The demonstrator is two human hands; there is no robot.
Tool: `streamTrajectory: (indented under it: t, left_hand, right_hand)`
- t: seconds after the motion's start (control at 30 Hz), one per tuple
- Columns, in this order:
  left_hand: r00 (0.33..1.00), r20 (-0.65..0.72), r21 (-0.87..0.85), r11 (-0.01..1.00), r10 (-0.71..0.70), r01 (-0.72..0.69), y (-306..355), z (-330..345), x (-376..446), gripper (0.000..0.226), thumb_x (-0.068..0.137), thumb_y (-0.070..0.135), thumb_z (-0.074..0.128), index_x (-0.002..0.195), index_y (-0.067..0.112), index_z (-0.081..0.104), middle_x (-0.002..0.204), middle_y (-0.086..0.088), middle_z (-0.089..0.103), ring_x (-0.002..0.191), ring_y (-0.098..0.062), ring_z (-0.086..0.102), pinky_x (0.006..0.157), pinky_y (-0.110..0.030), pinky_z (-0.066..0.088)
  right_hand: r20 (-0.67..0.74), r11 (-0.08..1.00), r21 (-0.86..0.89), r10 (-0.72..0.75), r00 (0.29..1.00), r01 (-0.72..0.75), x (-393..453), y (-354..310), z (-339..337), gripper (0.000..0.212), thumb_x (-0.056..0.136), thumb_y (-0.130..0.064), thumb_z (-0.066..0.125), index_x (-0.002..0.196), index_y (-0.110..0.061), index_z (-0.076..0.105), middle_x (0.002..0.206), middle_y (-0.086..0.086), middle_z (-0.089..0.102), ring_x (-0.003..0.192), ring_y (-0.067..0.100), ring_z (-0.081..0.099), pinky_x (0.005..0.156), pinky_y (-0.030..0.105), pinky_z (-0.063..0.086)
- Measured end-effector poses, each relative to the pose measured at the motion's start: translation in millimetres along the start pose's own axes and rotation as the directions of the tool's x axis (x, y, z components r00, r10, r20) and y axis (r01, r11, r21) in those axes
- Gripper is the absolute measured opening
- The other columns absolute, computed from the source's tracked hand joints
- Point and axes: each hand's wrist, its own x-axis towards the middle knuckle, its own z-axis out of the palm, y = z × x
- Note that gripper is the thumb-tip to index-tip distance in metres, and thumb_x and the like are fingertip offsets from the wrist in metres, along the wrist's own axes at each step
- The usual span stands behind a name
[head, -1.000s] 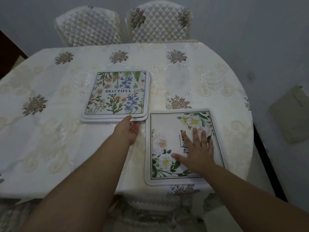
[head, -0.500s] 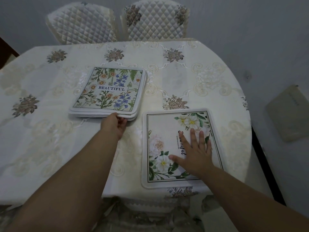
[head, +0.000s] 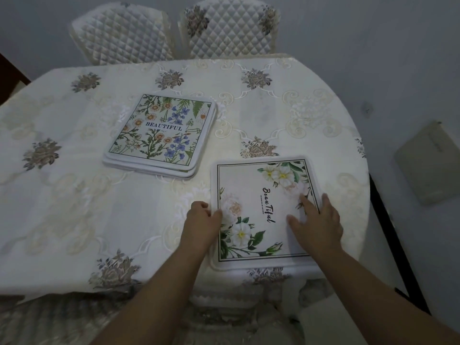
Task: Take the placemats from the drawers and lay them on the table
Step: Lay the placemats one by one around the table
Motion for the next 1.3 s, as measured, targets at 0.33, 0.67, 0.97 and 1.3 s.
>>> streamTrajectory:
  t: [0.33,0.67,0.97,1.3]
  left_hand:
    - [0.994,-0.113,0.073,0.997,0.012,-0.004,3.3,-2.4,12.9,0.022,0.103,0.023,0.055,0.116,0.006,0.059,0.089,0.001,0.057,0.086,-0.020,0.054,0.074,-0.027,0.037]
    - [0.880,-0.151,0.460,0.820,0.451,-0.341,-13.1,31.7,-17.6,0.058,0.099,0.028,0.052,0.153,0.017,0.038,0.153,-0.008,0.045,0.140,-0.031,0.040,0.110,-0.047,0.040]
    - [0.785,0.222,0.629,0.531,0.578,-0.568,-40.4,83.3,-48.5,0.061,0.109,0.050,0.012,0.164,0.027,0.005,0.171,0.005,-0.001,0.157,-0.018,-0.014,0.127,-0.046,0.000]
    - [0.869,0.198,0.657,0.596,0.454,-0.462,-74.8,35.4,-35.7,0.071,0.104,0.058,0.007,0.161,0.023,-0.015,0.168,0.006,-0.022,0.152,-0.012,-0.029,0.127,-0.041,-0.005]
  right_hand:
    - [-0.012,0.994,0.079,-0.069,0.998,0.069,-5.8,0.1,5.8,0.064,0.092,-0.045,0.060,0.150,-0.028,0.042,0.166,0.001,0.014,0.146,0.032,0.014,0.114,0.053,0.027]
    - [-0.002,0.939,-0.058,-0.339,0.941,0.338,-27.6,-7.2,16.5,0.065,0.102,-0.045,0.032,0.160,-0.021,0.014,0.168,0.004,-0.002,0.153,0.024,-0.011,0.123,0.043,0.001]
    - [0.034,0.872,-0.188,-0.454,0.890,0.452,-57.9,-4.9,51.4,0.063,0.104,-0.049,0.011,0.160,-0.022,-0.004,0.166,-0.002,-0.012,0.152,0.016,-0.017,0.123,0.045,0.001]
    - [0.026,0.945,-0.122,-0.302,0.953,0.303,-44.9,46.6,32.5,0.076,0.099,-0.061,0.006,0.158,-0.015,-0.009,0.166,0.004,-0.017,0.150,0.015,-0.023,0.125,0.042,0.002]
